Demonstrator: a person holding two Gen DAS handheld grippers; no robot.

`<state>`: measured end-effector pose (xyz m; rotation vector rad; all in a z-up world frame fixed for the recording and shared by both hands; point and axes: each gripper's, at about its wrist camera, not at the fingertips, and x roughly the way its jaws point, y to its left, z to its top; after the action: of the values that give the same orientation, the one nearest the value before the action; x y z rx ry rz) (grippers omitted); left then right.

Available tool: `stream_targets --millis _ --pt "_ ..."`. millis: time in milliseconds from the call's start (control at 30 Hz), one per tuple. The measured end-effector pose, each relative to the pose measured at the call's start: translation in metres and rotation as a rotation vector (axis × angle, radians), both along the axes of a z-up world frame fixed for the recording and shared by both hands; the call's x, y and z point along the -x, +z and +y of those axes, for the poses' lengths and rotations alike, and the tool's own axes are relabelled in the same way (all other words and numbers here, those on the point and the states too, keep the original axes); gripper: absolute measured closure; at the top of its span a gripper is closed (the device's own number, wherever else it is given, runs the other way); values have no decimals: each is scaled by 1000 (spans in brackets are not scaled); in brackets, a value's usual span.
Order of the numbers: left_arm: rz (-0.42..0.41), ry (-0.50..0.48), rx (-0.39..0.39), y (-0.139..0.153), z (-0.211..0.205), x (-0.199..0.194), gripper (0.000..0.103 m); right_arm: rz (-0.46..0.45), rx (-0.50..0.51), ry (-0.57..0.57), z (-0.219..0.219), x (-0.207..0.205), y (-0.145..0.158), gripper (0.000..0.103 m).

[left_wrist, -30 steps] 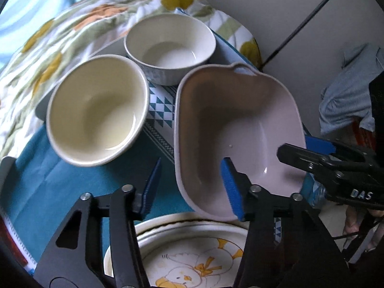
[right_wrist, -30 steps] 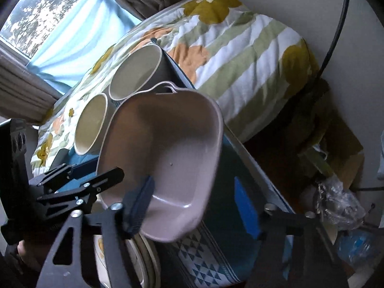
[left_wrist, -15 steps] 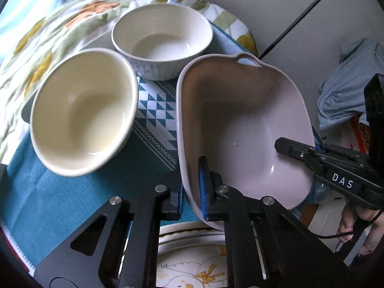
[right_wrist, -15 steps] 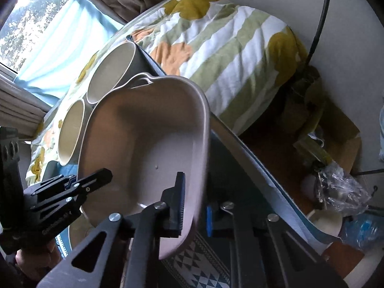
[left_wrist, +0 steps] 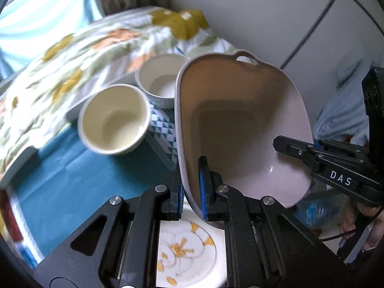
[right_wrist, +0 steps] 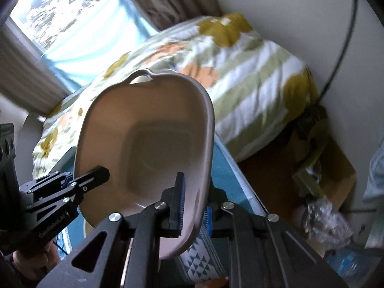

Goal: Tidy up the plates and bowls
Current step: 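Carry the pink bowl with both grippers, set it down, open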

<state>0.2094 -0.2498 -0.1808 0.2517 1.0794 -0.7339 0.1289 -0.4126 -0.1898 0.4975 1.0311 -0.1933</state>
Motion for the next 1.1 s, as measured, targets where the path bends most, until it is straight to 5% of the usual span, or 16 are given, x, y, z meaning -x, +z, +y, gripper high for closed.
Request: stream_targets --millis 267,467,733,1100 --pt "-63 258 36 40 80 40 94 -90 50 270 60 -2 46 90" --pt "-71 445 25 47 164 65 94 -99 32 456 137 -12 45 90" --pt "-2 587 -11 13 288 73 94 -19 -24 596 254 -28 0 90" --pt "104 593 -37 -62 378 62 94 129 -24 611 360 -48 -82 90"
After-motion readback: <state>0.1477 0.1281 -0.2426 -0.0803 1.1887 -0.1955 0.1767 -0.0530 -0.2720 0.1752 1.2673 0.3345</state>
